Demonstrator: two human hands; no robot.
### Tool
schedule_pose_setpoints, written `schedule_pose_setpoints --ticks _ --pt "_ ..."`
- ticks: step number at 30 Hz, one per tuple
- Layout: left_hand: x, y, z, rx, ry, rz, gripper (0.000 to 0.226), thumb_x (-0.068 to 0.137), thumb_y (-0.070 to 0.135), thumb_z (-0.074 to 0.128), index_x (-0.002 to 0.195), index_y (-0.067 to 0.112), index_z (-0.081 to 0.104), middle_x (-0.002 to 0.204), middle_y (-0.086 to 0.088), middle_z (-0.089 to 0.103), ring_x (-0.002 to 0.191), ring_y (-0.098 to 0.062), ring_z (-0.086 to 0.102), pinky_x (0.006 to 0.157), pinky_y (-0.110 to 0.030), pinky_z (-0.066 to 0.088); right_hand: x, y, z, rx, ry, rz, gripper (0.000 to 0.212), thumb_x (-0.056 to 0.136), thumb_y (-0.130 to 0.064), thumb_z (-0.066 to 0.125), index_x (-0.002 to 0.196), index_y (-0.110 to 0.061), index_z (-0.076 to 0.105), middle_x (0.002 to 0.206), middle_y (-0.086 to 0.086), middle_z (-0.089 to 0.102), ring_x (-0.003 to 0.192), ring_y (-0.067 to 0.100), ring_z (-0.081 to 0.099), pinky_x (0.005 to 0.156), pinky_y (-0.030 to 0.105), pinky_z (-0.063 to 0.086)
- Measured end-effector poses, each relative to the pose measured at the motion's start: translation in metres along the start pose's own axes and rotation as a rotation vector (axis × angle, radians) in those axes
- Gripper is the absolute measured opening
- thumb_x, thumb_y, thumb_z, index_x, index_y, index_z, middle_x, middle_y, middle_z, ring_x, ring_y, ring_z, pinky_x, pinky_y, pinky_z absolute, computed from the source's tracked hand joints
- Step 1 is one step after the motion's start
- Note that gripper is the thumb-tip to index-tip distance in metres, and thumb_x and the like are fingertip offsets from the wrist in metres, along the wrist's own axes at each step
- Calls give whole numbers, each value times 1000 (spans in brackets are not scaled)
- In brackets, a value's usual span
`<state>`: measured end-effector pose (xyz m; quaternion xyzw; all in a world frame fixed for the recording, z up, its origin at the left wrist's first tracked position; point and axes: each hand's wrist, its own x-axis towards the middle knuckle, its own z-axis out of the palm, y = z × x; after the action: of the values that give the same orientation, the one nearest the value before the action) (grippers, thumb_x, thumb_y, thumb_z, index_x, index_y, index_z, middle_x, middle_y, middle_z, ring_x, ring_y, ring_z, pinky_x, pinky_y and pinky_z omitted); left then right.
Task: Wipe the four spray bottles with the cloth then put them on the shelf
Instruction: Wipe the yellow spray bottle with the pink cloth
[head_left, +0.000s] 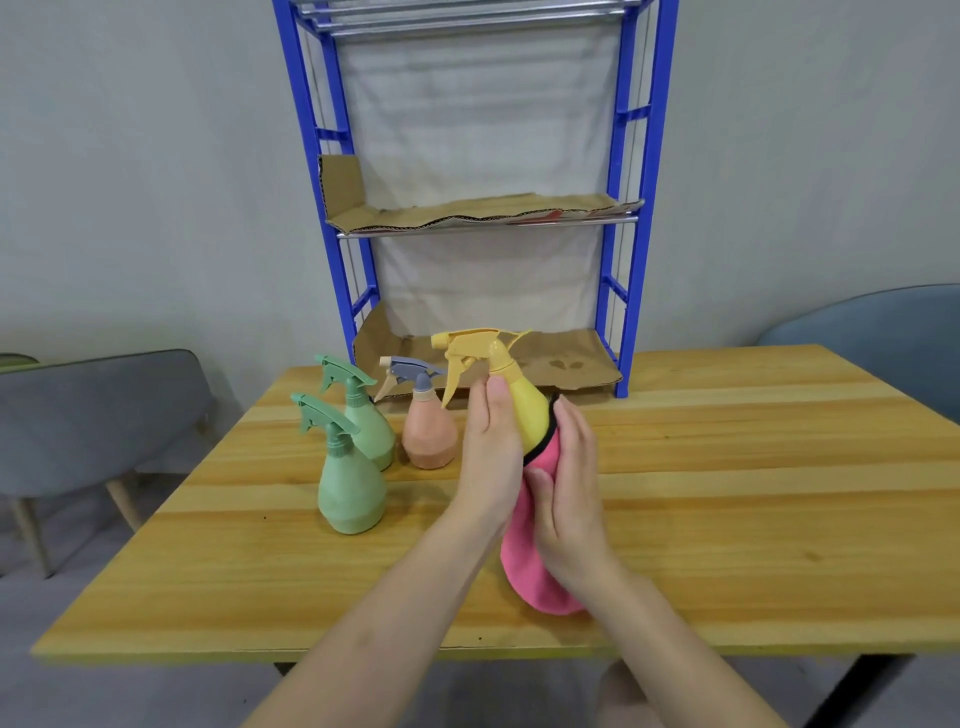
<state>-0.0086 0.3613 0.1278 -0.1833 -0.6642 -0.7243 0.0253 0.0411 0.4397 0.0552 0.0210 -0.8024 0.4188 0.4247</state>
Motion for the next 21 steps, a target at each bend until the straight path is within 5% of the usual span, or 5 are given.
schedule_pose_setpoints --ticks 4,9,12,17,21 --pt "-2 5 -4 20 13 25 33 107 47 45 127 22 54 112 21 60 99 24 53 87 -4 39 2 -5 -7 47 -111 30 56 110 -41 30 161 -19 21 166 -2 24 155 10 22 125 23 20" --pt "-2 4 -9 24 61 87 36 108 38 48 104 5 62 84 17 65 80 11 59 80 -12 46 0 -20 -14 430 -167 445 42 106 -53 27 147 -47 36 150 -28 43 136 -14 40 115 15 32" --pt "2 -1 -14 -49 71 44 40 108 41 46 113 6 66 99 -2 74 97 -9 69 90 -26 55 -2 -18 -14 473 -148 546 31 108 -49 24 137 -53 34 127 -40 42 110 -27 42 98 5 32" --pt "0 -3 -11 5 69 22 49 110 44 34 135 8 58 128 -4 64 120 -11 58 106 -29 44 -5 -17 -6 240 -121 331 44 108 -43 32 152 -37 28 152 -17 39 137 -18 33 111 5 29" --pt "1 -12 -10 -88 42 -33 40 110 47 36 117 19 64 107 -3 70 100 -10 66 96 -32 51 -12 -6 -1 -5 -139 75 59 107 -40 35 161 -21 19 163 -8 22 152 5 23 122 17 21"
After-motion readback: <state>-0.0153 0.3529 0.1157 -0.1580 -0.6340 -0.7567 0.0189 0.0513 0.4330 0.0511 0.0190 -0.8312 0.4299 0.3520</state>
